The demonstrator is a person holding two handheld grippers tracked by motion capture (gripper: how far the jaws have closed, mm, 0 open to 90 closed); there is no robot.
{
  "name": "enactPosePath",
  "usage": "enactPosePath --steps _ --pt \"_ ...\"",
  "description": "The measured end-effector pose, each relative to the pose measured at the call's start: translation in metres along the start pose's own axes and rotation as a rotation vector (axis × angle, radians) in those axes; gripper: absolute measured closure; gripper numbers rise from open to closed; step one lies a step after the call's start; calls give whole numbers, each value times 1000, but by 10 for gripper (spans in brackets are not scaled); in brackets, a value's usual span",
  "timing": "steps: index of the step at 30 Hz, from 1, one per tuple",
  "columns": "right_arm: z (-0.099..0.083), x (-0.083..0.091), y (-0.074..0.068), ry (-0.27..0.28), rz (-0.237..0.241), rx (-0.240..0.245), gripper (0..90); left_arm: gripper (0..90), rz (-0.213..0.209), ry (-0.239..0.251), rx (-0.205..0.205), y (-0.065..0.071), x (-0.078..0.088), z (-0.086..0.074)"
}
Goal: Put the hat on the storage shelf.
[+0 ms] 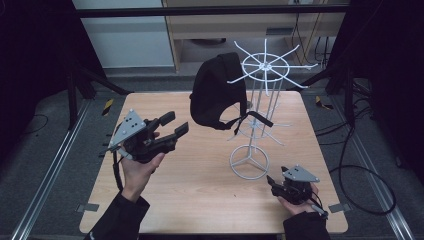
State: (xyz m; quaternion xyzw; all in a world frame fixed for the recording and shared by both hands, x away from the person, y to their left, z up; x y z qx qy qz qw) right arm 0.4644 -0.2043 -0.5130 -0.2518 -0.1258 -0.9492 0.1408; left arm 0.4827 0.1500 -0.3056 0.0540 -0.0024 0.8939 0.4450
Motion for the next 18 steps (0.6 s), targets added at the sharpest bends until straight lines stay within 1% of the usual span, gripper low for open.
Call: enactPosePath --steps 3,6,8,14,16,18 --pt "-1 0 1 -5 -5 -6 362 357 38 -31 4 -5 14 -14" --pt "-1 0 2 -8 -7 -12 354 331 72 -69 23 -13 27 -35" --pt "-2 0 3 -10 -13 -19 344 319 101 -102 40 -20 36 -54" --pt "-3 -1 7 -9 -30 -34 295 291 184 -234 102 -43 58 -120" --pt "-4 -1 8 -17 -36 -44 269 278 211 -267 129 -50 65 -139" --pt "-5 -2 10 -20 -41 -53 254 264 234 -285 148 -57 70 -154"
Point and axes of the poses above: each handheld gripper's, and its own axes: x roughly backward along the jaws, z roughly out of its top, y roughly to its right, the point moved 6 cm from there along -x, roughly forward along the jaws, and after that the axes turned 8 degrees about -z, right-handed, at the moved point
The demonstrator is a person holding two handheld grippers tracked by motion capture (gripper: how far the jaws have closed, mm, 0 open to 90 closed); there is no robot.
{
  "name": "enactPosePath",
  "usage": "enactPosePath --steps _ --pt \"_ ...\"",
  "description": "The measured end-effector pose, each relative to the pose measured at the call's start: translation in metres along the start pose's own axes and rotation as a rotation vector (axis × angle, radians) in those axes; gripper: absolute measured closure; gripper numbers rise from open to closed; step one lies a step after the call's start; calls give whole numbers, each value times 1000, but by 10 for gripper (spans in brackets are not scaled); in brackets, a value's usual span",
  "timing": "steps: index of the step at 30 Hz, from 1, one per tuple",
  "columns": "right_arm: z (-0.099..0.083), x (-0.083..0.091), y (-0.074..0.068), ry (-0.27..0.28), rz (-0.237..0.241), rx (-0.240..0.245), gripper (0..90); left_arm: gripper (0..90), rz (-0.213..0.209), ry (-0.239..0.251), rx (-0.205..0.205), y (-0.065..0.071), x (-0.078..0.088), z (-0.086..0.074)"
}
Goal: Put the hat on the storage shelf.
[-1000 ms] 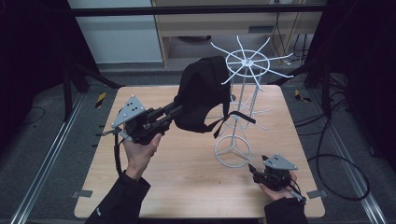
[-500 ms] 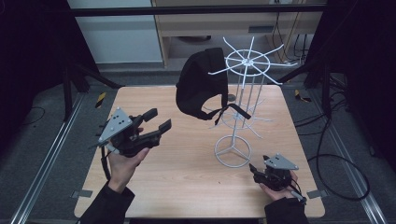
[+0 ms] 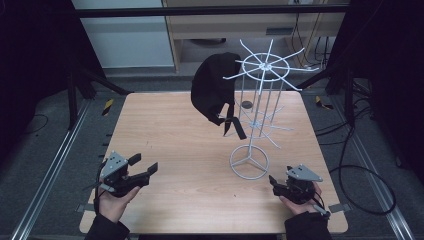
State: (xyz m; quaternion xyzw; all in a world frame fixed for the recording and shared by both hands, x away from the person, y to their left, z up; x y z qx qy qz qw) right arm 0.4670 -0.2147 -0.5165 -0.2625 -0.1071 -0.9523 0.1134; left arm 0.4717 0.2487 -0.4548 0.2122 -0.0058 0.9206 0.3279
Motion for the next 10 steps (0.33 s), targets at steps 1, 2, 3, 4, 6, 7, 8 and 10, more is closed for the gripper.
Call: enactPosePath --steps 1,2,3,4,6,7,8,10 --pt "0 0 1 -2 -1 -5 248 259 15 -15 7 -5 -1 -7" --pt "-1 0 2 -5 -5 -13 239 255 32 -34 10 -11 -2 -13" --pt "-1 -1 3 -9 -4 -22 226 248 51 -52 8 -16 -3 -18" --pt "-2 -1 4 -13 -6 -27 216 241 71 -68 10 -22 -3 -24" --pt "-3 -3 5 -26 -9 -37 205 236 96 -100 26 -32 -5 -36" --pt "-4 -3 6 -32 -10 -41 200 236 116 -122 29 -38 -5 -42" --pt "-5 -4 7 -33 -14 -40 193 236 123 -135 39 -43 -5 -46" --pt "-5 -5 9 -40 -16 -54 182 232 147 -150 55 -52 -4 -52"
Point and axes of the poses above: each handheld gripper's, and its own axes: x roughly backward along the jaws, z roughly out of its top, y roughly to its right, the point moved 6 cm from there along -x, roughly forward along the jaws, and after that the axes turned 8 degrees about -z, right-handed, at the moved point
